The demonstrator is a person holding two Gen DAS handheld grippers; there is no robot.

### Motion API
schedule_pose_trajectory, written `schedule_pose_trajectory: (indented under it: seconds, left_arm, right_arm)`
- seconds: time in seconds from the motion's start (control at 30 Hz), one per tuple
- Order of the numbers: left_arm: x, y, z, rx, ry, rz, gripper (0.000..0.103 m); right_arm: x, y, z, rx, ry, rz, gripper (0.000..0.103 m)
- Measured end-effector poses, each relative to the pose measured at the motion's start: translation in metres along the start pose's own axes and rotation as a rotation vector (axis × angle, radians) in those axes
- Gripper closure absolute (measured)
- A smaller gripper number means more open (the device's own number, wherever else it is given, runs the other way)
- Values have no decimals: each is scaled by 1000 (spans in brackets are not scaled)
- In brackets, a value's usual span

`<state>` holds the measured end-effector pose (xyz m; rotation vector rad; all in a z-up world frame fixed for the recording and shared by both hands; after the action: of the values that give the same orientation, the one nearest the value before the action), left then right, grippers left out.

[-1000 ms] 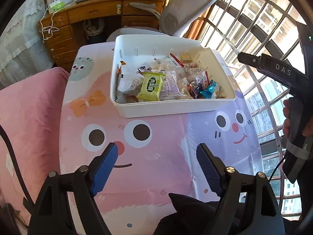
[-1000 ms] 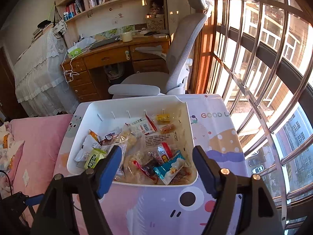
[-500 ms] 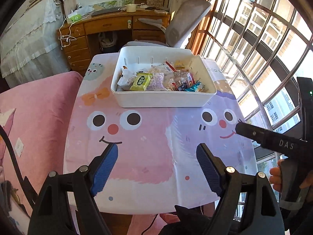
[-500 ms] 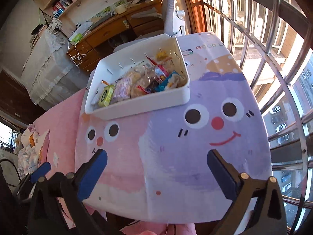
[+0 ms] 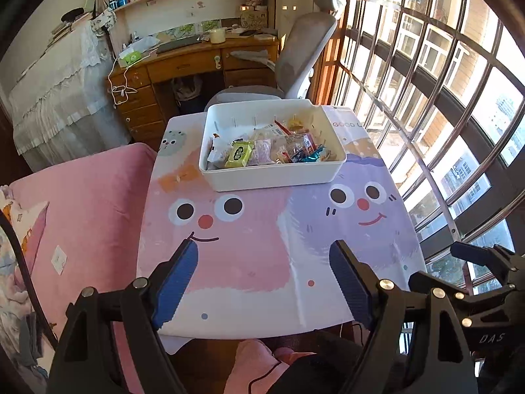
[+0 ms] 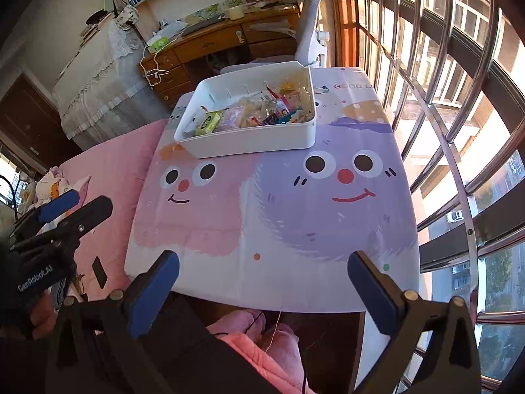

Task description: Organize snacks

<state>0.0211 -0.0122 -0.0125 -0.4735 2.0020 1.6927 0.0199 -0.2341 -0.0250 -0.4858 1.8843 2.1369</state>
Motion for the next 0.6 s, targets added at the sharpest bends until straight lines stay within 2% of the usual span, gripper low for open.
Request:
schedule_pose_trajectory:
  seconds: [0.1, 0.23, 0.3, 0.43, 0.6]
  left_arm:
    - [0, 13, -6, -62, -28, -14, 18]
    - [6, 18, -3, -38, 31, 16, 18]
    - [9, 19, -2, -64, 43, 13, 17]
    - [11, 18, 2, -125, 69, -20, 11]
    - [13, 11, 7, -141, 90, -16, 9]
  right_arm:
    - [1, 17, 9, -4, 9, -18, 0]
    - [2, 32, 19, 12, 33, -43, 0]
    - [6, 36, 23, 28, 43, -60, 0]
    - [13, 31, 19, 26, -8, -50, 0]
    - [12, 24, 22, 57, -5, -44, 0]
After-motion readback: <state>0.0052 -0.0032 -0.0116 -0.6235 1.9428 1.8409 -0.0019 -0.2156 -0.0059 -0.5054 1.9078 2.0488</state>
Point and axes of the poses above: each gripper's, at about its wrist camera, not at the fingertips, and y roughly against the way its jaws point, z to its left, x to its underside, the point moved 1 cm from there along -y, roughly the way its jaws point, and after that the axes turned 7 degrees about x, right-handed, at the moved point
